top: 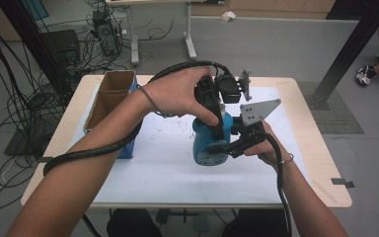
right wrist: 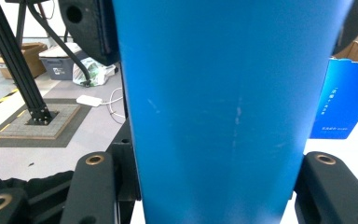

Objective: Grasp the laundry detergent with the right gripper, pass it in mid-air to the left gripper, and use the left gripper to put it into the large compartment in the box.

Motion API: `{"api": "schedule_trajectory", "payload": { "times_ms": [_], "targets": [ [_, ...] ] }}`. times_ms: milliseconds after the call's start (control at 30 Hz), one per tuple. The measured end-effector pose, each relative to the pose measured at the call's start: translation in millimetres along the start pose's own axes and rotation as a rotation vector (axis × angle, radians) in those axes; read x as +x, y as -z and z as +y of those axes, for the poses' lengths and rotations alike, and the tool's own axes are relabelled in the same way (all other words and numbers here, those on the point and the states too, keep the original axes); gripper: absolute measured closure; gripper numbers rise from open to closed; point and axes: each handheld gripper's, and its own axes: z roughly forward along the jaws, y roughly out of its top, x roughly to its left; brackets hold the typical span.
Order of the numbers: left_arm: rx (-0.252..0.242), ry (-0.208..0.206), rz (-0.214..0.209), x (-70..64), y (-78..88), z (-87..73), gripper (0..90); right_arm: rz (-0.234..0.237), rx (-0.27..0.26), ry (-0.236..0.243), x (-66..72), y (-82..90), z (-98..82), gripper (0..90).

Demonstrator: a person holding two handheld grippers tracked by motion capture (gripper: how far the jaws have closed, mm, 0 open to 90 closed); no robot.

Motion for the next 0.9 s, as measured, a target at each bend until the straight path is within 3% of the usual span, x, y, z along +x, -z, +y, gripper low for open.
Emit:
{"api": "schedule_trajectory", "payload": {
  "times_ms": [900],
  "targets": [
    [0.018,-0.001,0.012,-0.8,-0.5,2.1,37.5,0.003,-0.008,0.003,-1.2,-0.2,-1.1,44.6]
  ]
}}
